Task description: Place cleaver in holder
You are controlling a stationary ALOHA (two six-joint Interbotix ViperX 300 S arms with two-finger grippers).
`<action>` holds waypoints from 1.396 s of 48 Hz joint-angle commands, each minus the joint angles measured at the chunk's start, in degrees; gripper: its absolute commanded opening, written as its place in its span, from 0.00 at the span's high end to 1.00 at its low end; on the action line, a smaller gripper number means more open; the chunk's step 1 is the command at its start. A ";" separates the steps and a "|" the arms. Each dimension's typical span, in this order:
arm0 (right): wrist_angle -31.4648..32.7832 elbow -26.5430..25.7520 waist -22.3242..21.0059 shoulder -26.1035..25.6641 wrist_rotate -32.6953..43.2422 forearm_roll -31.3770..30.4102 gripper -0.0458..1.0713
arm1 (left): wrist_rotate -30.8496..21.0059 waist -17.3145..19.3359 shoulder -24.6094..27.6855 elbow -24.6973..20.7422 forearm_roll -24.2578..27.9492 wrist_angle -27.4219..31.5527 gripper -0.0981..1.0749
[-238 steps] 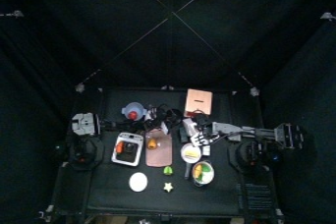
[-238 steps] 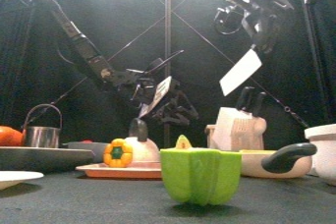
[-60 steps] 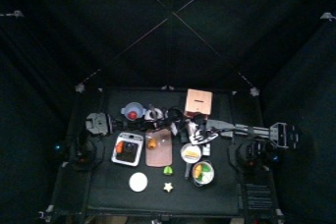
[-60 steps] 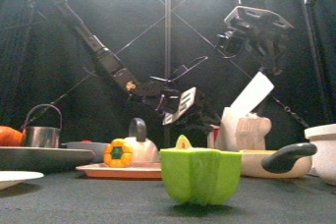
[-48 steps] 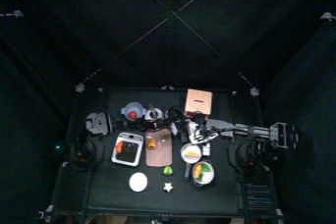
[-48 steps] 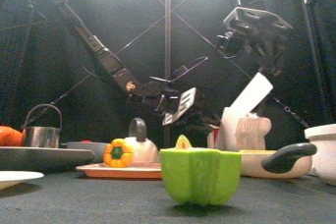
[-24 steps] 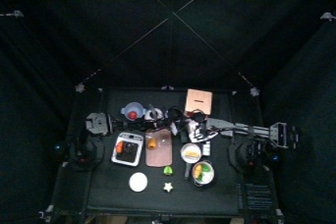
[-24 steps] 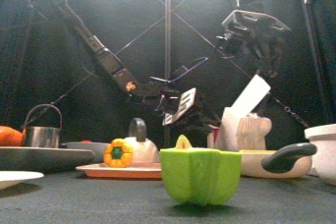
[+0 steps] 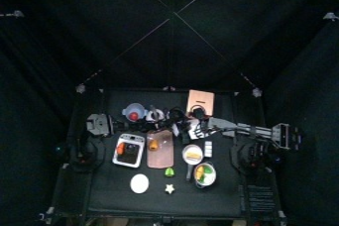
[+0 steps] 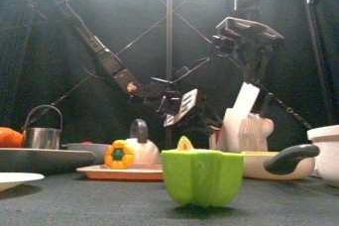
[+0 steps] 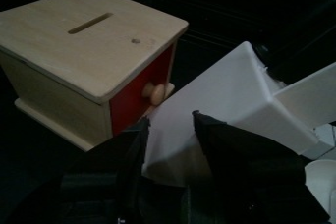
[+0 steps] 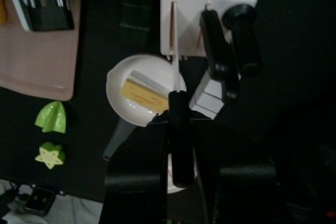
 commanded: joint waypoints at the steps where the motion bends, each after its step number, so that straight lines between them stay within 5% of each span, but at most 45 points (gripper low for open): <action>1: -1.67 -0.35 -0.53 -0.79 0.09 -0.97 0.48 | 0.18 -0.09 -1.41 -0.88 0.18 -0.18 0.24; 13: -4.75 0.44 -0.62 -0.97 0.18 -5.01 0.45 | 0.18 -0.18 -1.49 -0.79 0.18 -0.18 0.24; 31: -5.71 1.58 -0.09 -1.49 0.18 -7.65 0.17 | 0.09 -0.18 -2.02 -0.35 0.18 -0.18 0.24; 48: -6.33 1.32 1.05 -3.16 0.62 -10.55 0.17 | 0.18 0.62 -4.92 2.02 0.26 -0.26 0.24; 67: -14.06 3.43 5.45 -8.61 0.62 -11.78 0.17 | 0.26 0.79 -10.99 7.47 1.85 -0.97 0.24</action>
